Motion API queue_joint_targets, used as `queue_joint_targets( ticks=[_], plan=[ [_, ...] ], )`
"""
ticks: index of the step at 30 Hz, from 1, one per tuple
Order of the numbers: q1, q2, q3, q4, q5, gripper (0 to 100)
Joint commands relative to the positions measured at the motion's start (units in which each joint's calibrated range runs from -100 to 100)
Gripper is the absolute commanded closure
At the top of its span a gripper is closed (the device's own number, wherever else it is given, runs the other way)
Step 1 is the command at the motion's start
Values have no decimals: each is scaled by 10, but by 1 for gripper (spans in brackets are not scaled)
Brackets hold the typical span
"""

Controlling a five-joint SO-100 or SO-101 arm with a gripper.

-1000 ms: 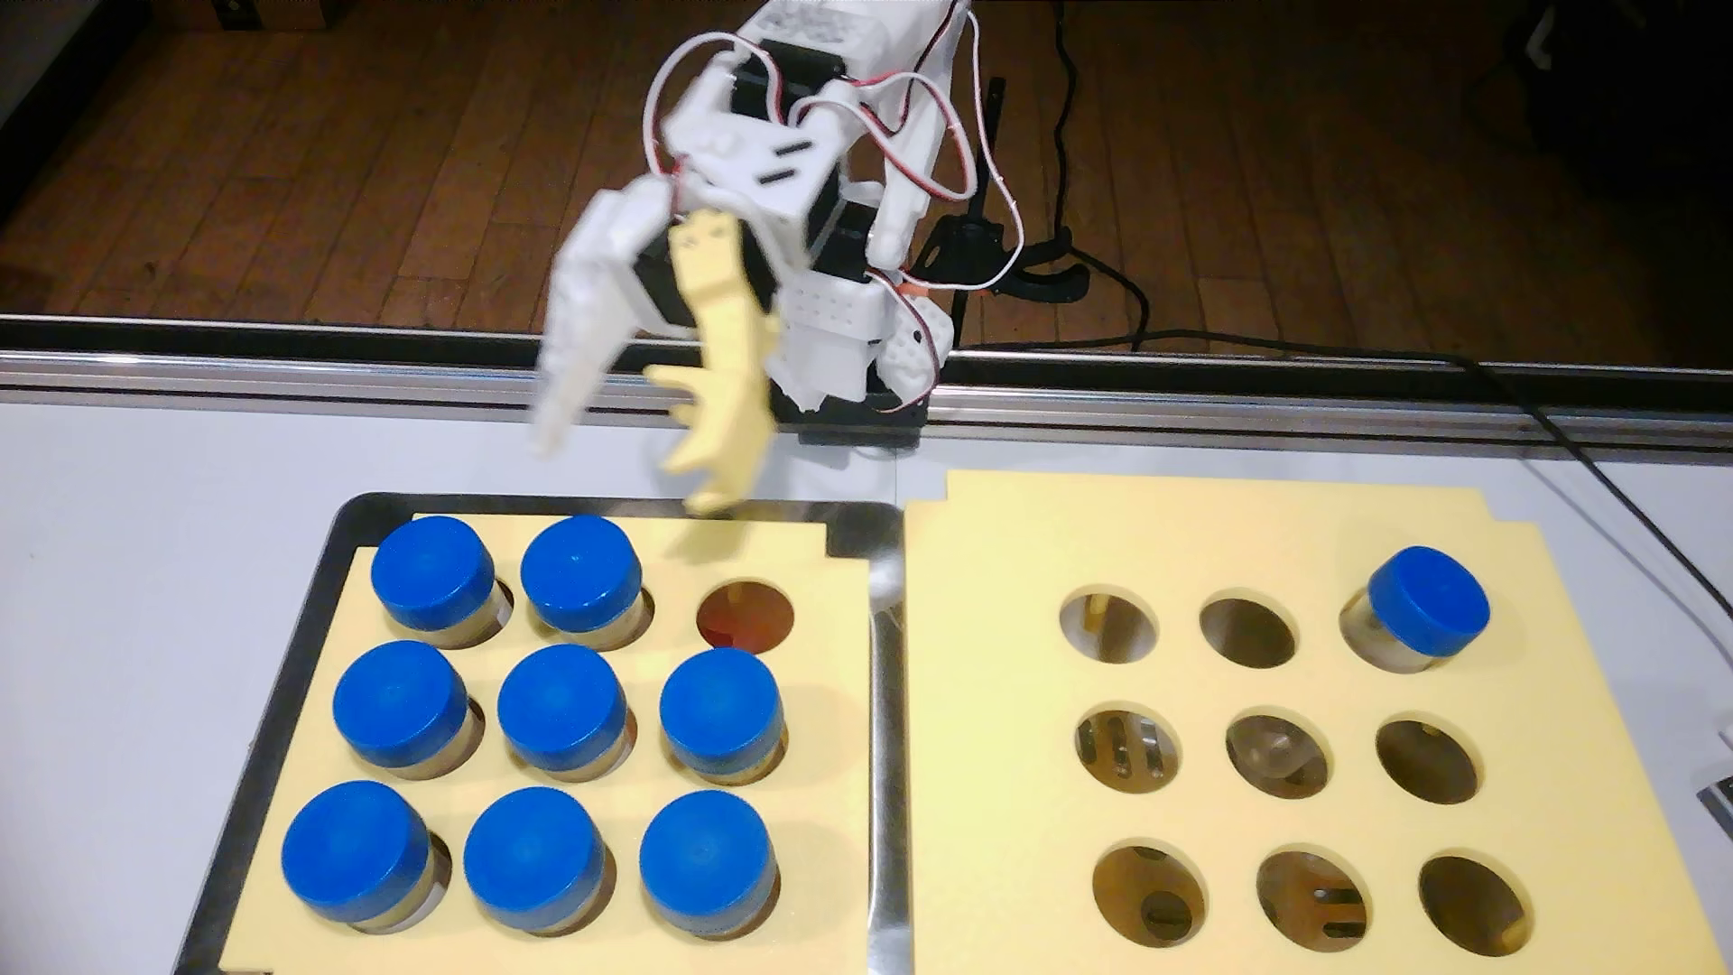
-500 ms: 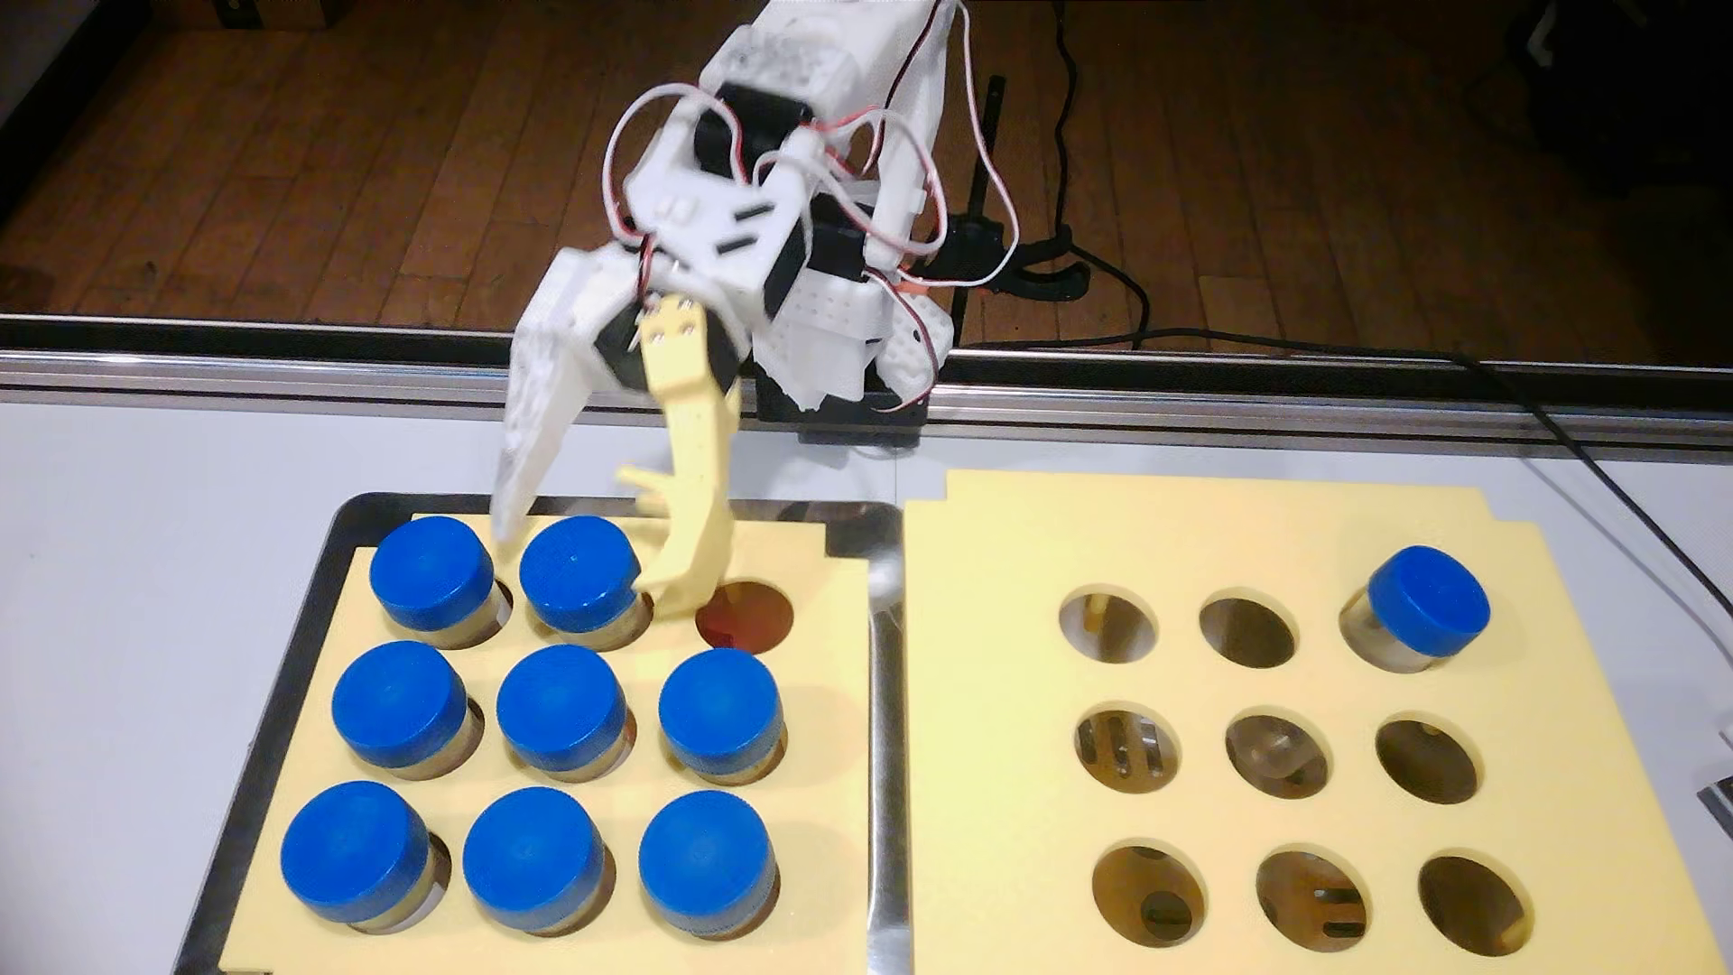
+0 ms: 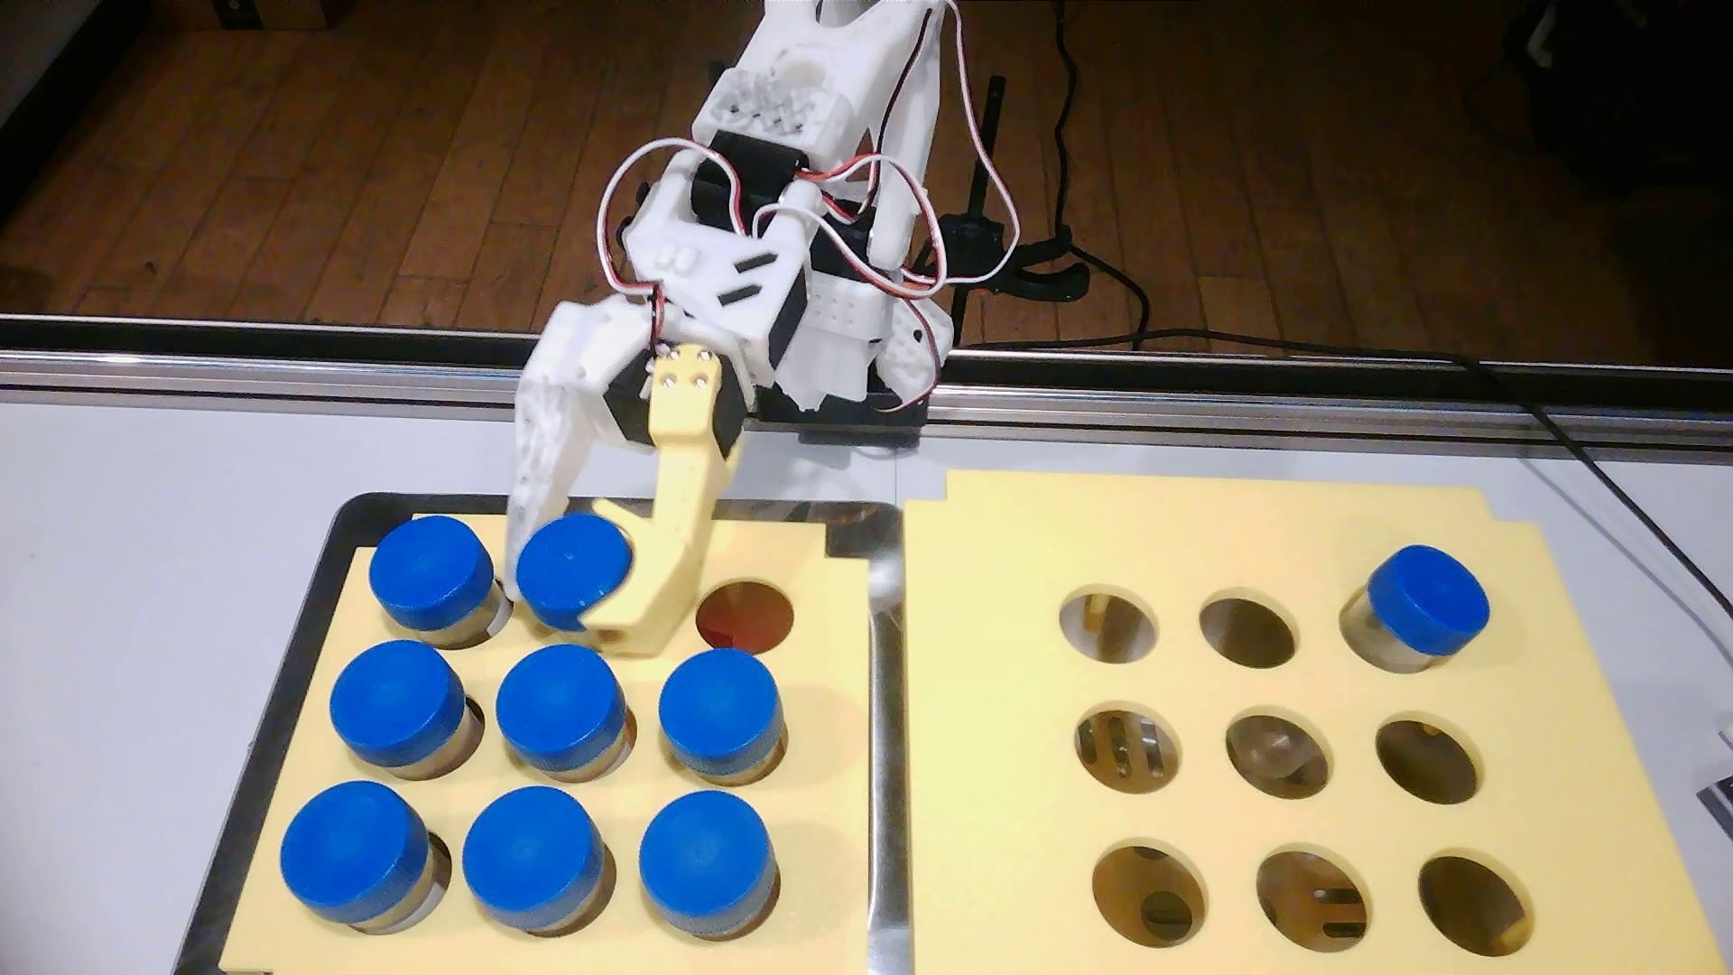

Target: Move the test tubes

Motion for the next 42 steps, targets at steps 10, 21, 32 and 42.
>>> queue_joint_targets(
  ticks=[10,21,32,42],
  plan=[
    [-1,-2,-280,16,-3,90],
    [-111,-45,-511,78,-3,89],
    [-360,-49,-306,74,-39,89],
    [-400,-44,-192,-14,-29,89]
  ],
)
